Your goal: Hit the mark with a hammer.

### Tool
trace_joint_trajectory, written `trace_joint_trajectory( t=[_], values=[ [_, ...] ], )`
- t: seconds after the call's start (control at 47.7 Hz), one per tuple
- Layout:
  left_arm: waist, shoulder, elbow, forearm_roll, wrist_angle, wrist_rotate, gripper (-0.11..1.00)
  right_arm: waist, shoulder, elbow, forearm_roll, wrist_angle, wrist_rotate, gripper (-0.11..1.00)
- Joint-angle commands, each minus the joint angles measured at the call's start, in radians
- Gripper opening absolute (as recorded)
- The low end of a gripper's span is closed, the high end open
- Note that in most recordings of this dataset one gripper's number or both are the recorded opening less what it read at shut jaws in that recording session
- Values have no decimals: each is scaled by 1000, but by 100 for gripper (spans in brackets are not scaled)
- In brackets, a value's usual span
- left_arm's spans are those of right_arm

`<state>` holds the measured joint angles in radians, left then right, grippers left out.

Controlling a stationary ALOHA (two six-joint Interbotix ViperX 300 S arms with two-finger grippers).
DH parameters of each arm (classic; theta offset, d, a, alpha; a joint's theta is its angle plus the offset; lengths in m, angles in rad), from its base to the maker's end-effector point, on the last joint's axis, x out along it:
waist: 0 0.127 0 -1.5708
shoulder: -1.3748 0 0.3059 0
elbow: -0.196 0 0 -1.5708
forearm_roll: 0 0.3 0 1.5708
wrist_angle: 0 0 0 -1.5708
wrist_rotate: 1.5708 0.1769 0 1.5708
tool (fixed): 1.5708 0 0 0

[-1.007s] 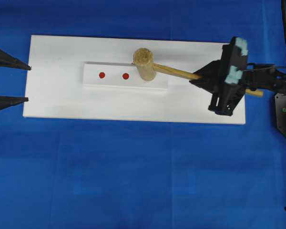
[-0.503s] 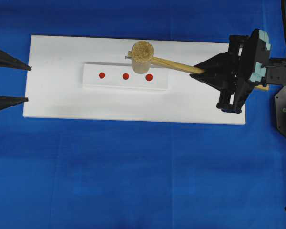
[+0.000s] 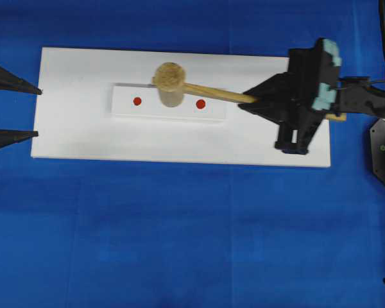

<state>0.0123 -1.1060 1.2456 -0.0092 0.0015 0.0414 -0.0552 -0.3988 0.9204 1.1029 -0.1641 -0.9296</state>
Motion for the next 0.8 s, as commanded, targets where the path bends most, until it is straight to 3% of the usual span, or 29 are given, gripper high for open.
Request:
trace_joint_trajectory(
  t=[0.0,0.336,0.629,0.776],
  values=[
    [0,11,-9,-3,-5,0,79,-2,32,-75,-3,-3,-2,3],
    [0,9,-9,-3,8,0,79,-2,186,-233,-5,8,-2,3],
    [15,14,-8,-3,2,0,79,-2,204,-253,-5,18,-5,3],
    [46,67,2,-3,-86,8,80,0,204,-255,-5,28,-5,3]
  ],
)
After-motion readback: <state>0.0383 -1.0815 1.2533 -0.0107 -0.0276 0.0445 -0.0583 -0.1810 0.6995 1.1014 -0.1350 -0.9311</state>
